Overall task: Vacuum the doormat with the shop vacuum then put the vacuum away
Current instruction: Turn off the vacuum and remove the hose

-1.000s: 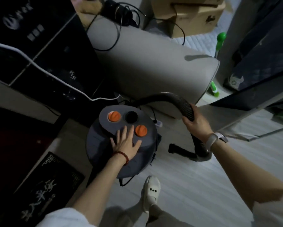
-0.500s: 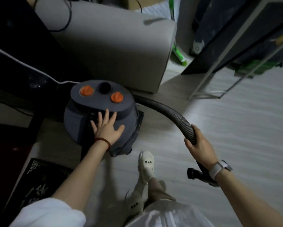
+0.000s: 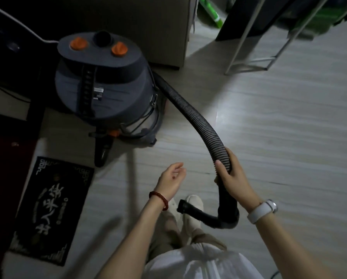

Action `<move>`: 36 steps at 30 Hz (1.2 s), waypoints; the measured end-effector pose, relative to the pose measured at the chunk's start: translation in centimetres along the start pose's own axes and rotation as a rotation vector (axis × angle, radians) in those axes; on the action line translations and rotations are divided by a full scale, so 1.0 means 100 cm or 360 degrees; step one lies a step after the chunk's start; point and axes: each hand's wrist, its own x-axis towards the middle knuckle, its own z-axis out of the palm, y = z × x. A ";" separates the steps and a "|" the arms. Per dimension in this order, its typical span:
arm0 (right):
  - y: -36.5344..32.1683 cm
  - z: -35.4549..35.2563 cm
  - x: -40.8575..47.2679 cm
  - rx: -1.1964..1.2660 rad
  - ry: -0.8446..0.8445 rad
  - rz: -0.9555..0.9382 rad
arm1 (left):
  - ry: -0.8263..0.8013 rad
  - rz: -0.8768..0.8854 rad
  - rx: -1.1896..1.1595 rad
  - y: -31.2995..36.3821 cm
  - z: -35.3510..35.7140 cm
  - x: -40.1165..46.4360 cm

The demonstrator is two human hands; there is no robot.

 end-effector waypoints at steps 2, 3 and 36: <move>0.004 0.007 -0.012 0.0183 -0.0113 0.0049 | -0.0030 -0.0006 -0.0004 -0.013 0.013 -0.013; 0.004 0.013 -0.017 0.0259 -0.0207 0.0076 | -0.0040 -0.0019 -0.0031 -0.018 0.019 -0.023; -0.134 0.270 0.066 -0.1598 -0.0536 -0.1282 | 0.0566 0.0241 0.1306 -0.016 -0.339 -0.048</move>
